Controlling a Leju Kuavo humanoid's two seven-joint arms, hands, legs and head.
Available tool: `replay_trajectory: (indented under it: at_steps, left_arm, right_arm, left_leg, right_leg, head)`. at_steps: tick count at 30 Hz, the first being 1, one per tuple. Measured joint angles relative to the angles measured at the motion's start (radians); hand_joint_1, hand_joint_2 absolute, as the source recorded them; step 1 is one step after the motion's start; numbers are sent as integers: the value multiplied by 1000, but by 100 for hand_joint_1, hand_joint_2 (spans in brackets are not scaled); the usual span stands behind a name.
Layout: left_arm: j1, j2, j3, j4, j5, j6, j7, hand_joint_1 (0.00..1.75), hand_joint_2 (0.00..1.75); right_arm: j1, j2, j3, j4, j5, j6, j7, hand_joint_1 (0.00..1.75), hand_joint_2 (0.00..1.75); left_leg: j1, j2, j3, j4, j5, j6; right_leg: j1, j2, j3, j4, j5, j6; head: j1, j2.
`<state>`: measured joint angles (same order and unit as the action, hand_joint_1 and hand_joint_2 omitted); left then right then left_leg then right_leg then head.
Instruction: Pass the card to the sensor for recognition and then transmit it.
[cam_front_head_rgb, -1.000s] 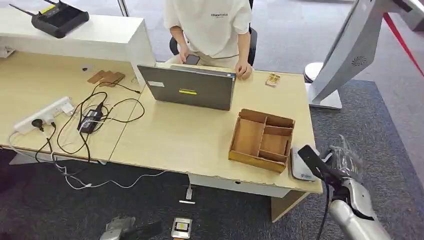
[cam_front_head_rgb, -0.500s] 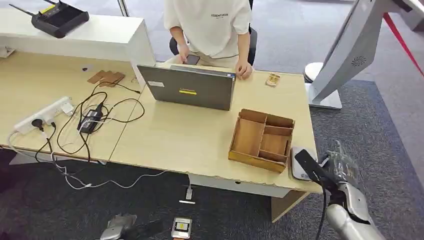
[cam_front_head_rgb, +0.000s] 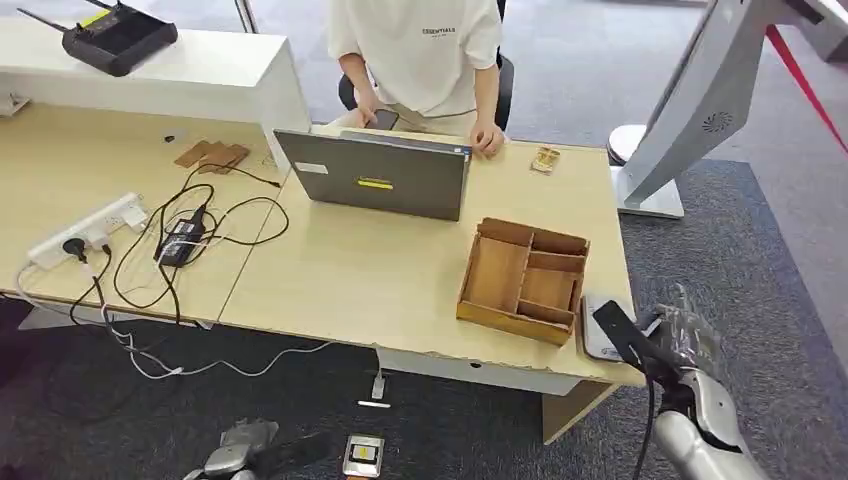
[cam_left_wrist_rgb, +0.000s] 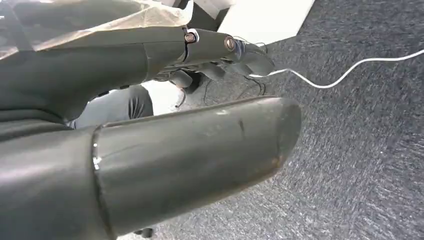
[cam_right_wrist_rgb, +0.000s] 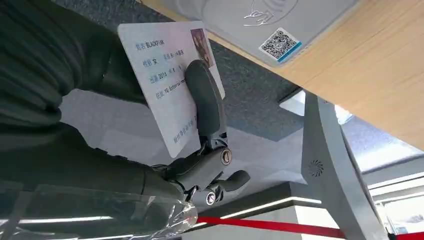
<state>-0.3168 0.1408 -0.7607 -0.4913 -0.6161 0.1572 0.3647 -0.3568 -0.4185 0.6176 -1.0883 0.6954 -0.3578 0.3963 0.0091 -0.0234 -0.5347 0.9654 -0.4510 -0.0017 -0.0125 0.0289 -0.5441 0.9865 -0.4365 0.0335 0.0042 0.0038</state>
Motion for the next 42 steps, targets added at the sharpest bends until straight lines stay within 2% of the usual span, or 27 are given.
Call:
replay_trajectory:
  at_steps: [17, 31, 42]
  left_arm:
    - [0, -4, -1, 0, -3, 0, -4, 0, 0]
    - [1, -4, -1, 0, -2, 1, -6, 0, 0]
    - [5, -3, -1, 0, 2, 9, 0, 0, 0]
  right_arm:
    - [0, 21, -18, -12, 9, -11, -33, 175, 175]
    - [2, 40, -15, -19, 3, 27, -35, 175, 175]
    - [-1, 58, -14, 29, -16, 51, -45, 175, 175]
  left_leg:
    - [0, 0, 0, 0, 0, 0]
    - [0, 0, 0, 0, 0, 0]
    - [0, 0, 1, 0, 0, 0]
  right_leg:
    - [0, 0, 0, 0, 0, 0]
    - [0, 0, 0, 0, 0, 0]
    - [0, 0, 1, 0, 0, 0]
  head:
    - [0, 0]
    - [0, 0]
    - [0, 0]
